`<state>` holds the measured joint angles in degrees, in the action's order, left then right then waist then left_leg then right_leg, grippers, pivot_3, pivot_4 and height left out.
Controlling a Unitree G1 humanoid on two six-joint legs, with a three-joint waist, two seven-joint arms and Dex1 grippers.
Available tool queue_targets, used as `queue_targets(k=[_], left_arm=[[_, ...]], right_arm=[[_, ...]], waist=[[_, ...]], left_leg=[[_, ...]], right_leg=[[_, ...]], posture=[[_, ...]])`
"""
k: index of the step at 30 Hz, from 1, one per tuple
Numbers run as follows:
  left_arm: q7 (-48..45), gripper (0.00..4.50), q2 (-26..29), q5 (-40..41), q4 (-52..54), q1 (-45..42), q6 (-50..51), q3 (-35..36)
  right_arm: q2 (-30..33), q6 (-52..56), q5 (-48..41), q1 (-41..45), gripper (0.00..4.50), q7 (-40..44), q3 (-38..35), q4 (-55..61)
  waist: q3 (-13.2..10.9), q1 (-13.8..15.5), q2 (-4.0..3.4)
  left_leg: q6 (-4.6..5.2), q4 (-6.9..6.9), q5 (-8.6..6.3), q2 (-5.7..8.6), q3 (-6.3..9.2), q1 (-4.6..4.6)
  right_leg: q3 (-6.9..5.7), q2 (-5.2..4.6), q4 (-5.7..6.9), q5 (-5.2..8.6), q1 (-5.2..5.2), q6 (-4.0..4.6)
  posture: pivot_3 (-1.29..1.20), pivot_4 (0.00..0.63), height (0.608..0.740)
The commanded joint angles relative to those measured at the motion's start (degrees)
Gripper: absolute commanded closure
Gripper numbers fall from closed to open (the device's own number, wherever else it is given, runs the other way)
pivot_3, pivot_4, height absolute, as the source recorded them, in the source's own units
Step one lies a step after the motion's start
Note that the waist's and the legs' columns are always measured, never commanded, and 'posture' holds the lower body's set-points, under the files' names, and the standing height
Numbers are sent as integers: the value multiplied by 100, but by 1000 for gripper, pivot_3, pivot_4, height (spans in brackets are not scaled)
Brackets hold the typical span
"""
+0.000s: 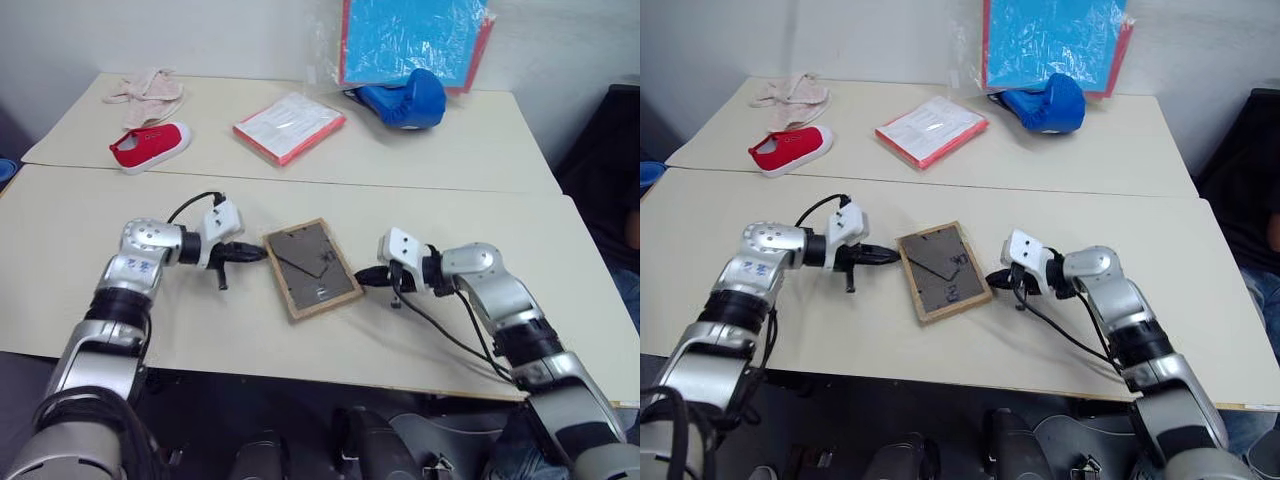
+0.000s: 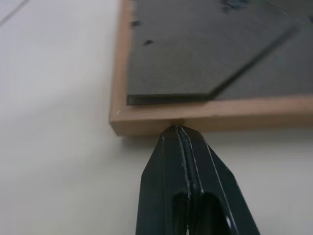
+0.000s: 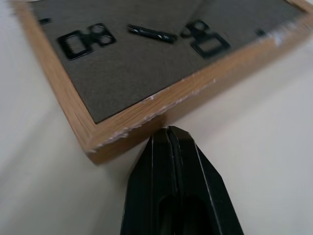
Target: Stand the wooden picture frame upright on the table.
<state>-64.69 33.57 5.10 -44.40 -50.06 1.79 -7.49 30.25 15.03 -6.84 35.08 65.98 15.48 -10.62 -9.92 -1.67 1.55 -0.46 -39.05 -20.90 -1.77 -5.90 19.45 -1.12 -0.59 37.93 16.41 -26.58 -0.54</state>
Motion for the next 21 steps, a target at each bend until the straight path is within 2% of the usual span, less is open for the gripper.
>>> queue_targets(k=[1, 4, 7, 9, 11, 13, 16, 19, 21], left_arm=[[-40, 4474, -120, 131, -226, -262, 13, 218], [-262, 4474, -39, 87, -208, -185, 110, 204], [-822, 3908, 294, 154, 43, 81, 747, 146], [-1112, 3302, 525, 271, 157, 126, 1957, 119], [-1566, 2653, 782, 641, 448, 157, 3767, 90], [-1730, 2019, 906, 1009, 791, 217, 5057, 116], [-1565, 1089, 932, 1313, 1391, 510, 6116, 106], [-1115, 170, 735, 1514, 1653, 638, 6886, 206], [-712, 48, 466, 1613, 1635, 620, 7345, 350]], right_arm=[[100, 290, -154, -124, 4500, -73, -148, 710], [164, 407, -124, -196, 4500, -182, -196, 868], [331, 213, 39, -193, 4500, -204, -187, 832], [444, 70, 110, -133, 4500, -158, -148, 808], [574, -233, 273, -50, 4500, -113, -57, 758], [647, -545, 460, 12, 4500, -93, 40, 689], [641, -945, 736, 99, 4500, -141, 159, 535], [490, -1110, 947, 187, 4500, -303, 268, 357], [403, -1226, 1096, 223, 4500, -380, 352, 271]], waist=[[0, -27, 0], [0, -47, 0], [0, -87, 0], [0, -108, 0], [0, -115, 1], [0, -126, 1], [0, -129, 1], [3, -120, 6], [5, -111, 4]], left_leg=[[-1, -1, 0, 0, 0, 0], [-6, -2, 0, 0, -3, -8], [-10, -2, 2, 0, -5, -13], [-10, -2, 2, 0, -5, -14], [-10, -2, 2, 0, -3, -12], [-8, -4, 1, 2, 1, -11], [-6, -3, 0, 3, 2, -10], [-7, -4, 0, 2, 5, -12], [-8, -4, 0, 3, 4, -17]], right_leg=[[0, 0, -1, 0, 0, 0], [2, 1, -1, 0, 0, 0], [5, 4, 4, 0, 1, 1], [6, 4, 5, 1, 1, 2], [5, 6, 5, 1, 1, 2], [5, 6, 3, 1, 2, 2], [6, 4, 3, 1, 3, 2], [8, 3, 6, 2, 4, 2], [9, 1, 6, 1, 8, 2]], posture=[[0, 150, 740], [0, 150, 740], [0, 150, 740], [0, 150, 740], [0, 150, 740], [0, 150, 740], [0, 150, 740], [0, 150, 740], [0, 150, 740]])
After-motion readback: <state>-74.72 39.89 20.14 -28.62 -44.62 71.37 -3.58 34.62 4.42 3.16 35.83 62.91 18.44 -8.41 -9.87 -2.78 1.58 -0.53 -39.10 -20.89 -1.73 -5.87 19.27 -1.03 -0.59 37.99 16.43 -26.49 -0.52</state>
